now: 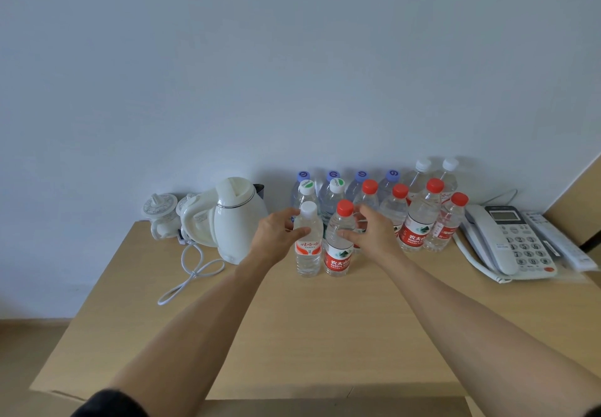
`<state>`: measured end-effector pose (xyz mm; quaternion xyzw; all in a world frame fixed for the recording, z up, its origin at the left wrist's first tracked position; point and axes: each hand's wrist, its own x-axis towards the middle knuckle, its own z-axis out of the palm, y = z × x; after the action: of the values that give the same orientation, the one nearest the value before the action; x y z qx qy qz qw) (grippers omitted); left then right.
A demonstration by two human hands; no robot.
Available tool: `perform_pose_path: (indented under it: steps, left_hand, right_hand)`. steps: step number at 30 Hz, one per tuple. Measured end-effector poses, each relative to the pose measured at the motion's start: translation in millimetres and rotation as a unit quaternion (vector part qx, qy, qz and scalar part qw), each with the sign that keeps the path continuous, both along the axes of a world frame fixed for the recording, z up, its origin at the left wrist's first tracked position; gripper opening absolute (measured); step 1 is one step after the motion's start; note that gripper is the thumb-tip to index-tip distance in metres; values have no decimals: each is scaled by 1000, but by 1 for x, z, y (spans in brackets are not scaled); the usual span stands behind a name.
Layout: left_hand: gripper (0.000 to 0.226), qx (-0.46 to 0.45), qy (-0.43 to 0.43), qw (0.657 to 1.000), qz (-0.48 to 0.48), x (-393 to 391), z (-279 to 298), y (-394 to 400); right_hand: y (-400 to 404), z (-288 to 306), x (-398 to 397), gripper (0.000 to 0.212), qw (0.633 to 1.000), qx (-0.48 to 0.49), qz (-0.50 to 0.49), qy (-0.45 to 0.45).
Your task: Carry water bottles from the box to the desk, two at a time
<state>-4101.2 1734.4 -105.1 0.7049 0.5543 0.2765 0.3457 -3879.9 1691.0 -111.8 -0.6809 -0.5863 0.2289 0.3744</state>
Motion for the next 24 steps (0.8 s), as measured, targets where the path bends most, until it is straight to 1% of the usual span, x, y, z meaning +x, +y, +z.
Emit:
perform_pose_path:
  steps: [14, 24]
  left_hand:
    - [43, 18, 34, 999, 0, 2, 6, -1]
    - [42, 17, 24, 999, 13, 2, 5, -3]
  right_hand:
    - [1, -3, 2, 51, 1000, -8, -2, 6]
    - [-1, 0, 0, 51, 1000, -17, -4, 7]
